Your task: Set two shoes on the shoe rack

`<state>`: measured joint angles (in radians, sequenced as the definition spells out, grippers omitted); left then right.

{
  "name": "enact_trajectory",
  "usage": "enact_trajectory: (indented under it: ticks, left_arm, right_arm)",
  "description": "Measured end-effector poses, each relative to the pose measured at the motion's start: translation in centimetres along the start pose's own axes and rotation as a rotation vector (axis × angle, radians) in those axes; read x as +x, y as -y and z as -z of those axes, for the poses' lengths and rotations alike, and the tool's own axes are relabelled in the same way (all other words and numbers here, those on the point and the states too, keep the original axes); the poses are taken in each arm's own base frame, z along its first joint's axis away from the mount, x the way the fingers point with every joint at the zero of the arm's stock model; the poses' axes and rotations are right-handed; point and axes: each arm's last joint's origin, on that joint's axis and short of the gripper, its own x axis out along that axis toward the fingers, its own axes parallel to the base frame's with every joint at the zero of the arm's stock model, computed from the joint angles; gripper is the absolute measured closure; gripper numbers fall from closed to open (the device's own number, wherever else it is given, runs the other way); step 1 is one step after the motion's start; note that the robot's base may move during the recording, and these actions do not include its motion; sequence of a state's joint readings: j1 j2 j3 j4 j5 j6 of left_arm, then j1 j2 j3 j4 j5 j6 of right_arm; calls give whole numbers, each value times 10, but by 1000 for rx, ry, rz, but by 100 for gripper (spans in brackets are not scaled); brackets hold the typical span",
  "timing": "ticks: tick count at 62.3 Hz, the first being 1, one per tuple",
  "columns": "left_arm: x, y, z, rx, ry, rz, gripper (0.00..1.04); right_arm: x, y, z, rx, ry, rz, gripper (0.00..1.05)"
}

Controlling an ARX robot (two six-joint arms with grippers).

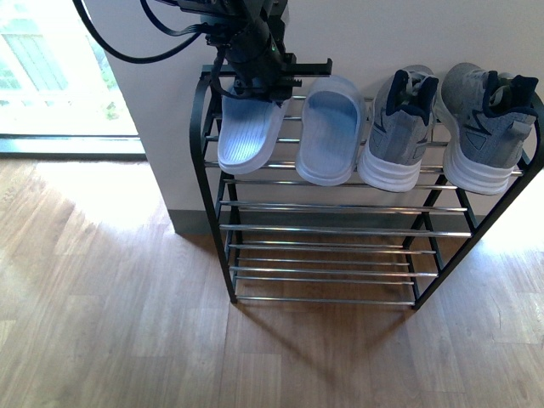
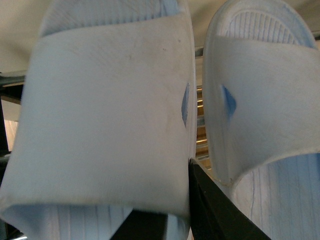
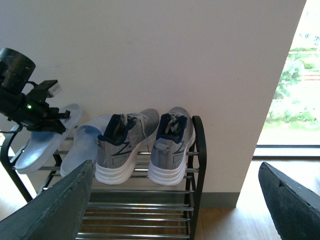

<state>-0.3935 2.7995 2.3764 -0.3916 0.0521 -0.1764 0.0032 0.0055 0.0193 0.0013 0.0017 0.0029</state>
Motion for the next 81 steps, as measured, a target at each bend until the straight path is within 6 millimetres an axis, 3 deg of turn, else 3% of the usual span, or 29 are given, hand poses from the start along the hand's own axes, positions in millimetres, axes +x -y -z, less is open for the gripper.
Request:
enact_trajectory:
  ticks: [16, 24, 34, 36, 43, 47, 63, 70, 75, 81]
  left_arm:
    - [-16, 13, -3, 10, 65, -15, 52]
    - [-46, 23, -10, -20, 149, -48, 31]
    - [-103, 28, -13, -77, 279, -137, 8]
    - [-111, 28, -13, -83, 295, -154, 9]
    - [-174, 17, 7, -130, 400, -300, 9]
    - [-197, 13, 17, -144, 426, -348, 9]
    - [-300, -8, 84, -222, 488, -558, 9]
    - [-332, -16, 110, -285, 509, -624, 9]
    - [-342, -17, 110, -303, 546, -597, 10]
    - [-341, -27, 122, -188, 704, -368, 26]
  right_arm:
    - [0, 0, 0, 0, 0, 0, 9]
    - [0, 0, 0, 0, 0, 0, 9]
    - [0, 0, 0, 0, 0, 0, 9]
    - [0, 0, 0, 0, 0, 0, 9]
    - [0, 0, 0, 0, 0, 0, 9]
    - [0, 0, 0, 0, 0, 0, 9]
    - [0, 0, 0, 0, 0, 0, 9]
    - [0, 0, 0, 0, 0, 0, 9]
    - [0, 0, 0, 0, 0, -1, 9]
    - [0, 0, 0, 0, 0, 0, 9]
